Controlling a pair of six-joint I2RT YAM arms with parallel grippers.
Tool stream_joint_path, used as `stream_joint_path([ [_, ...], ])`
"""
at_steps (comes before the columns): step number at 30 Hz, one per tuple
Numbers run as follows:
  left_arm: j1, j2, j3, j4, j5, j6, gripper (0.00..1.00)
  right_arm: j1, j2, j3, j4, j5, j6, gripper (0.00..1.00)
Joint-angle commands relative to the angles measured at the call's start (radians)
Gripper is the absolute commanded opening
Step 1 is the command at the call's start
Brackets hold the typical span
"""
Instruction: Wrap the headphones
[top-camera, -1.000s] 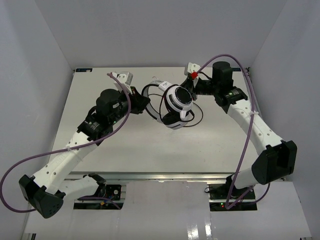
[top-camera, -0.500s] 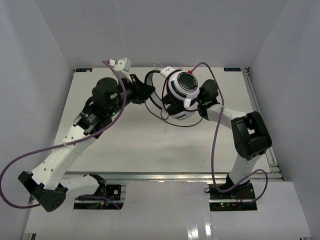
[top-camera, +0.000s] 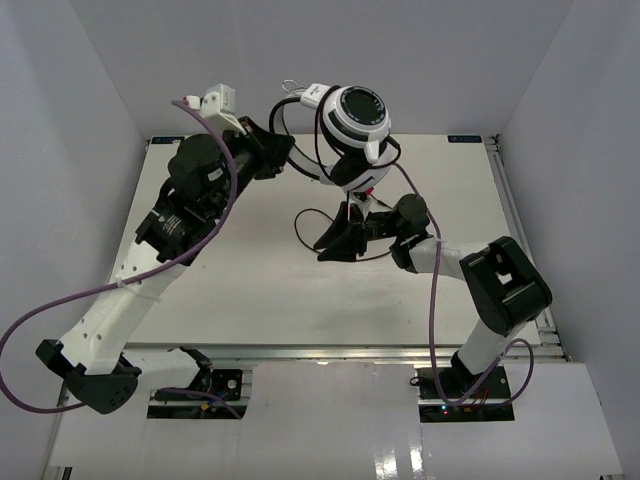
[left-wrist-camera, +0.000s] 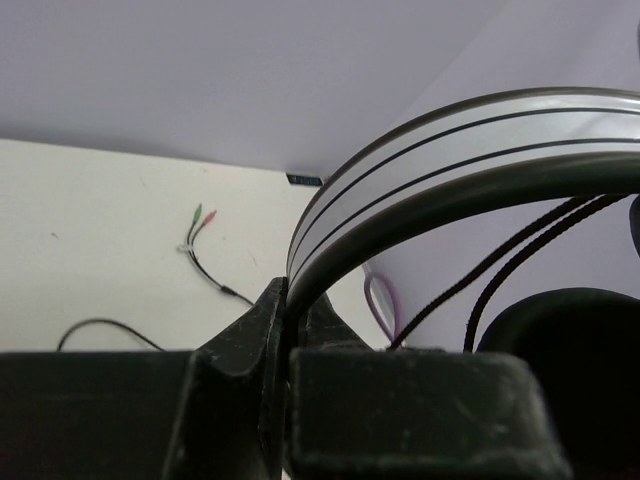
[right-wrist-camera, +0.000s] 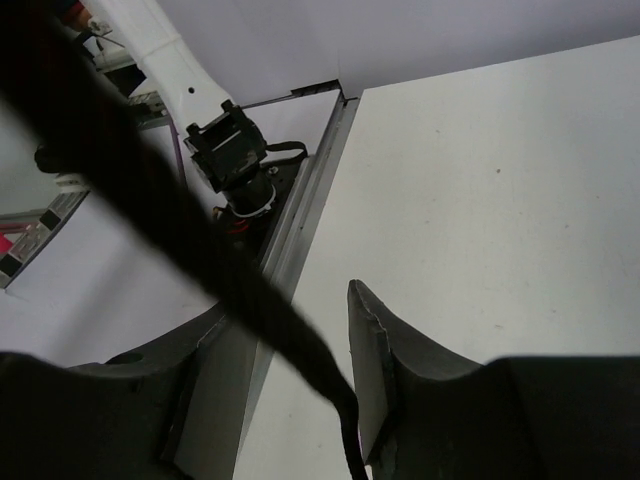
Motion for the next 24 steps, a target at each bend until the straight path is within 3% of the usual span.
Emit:
stream_joint_path([
  [1,-0.003,-0.017,0.113,0.107,-0.134,-0.060,0.00,0.026,-0.095,-0.024,-0.042,0.002,-0.128,0.46],
  [9,-0.003,0.005,0.202,0.143,-0.277,-0.042,0.00,0.043,-0.197,-0.109,-0.243,-0.005,-0.304,0.40],
  [16,-0.002,0.026,0.206,0.189,-0.421,0.059,0.00,0.058,-0.325,-0.116,-0.695,0.050,-0.660,0.22],
  [19,-0.001,0.031,0.157,0.220,-0.480,0.128,0.00,0.059,-0.390,-0.032,-0.993,0.202,-0.869,0.08],
  [24,0.023,0.054,0.022,0.254,-0.526,0.162,0.00,0.098,-0.465,0.128,-1.460,0.534,-1.170,0.08],
])
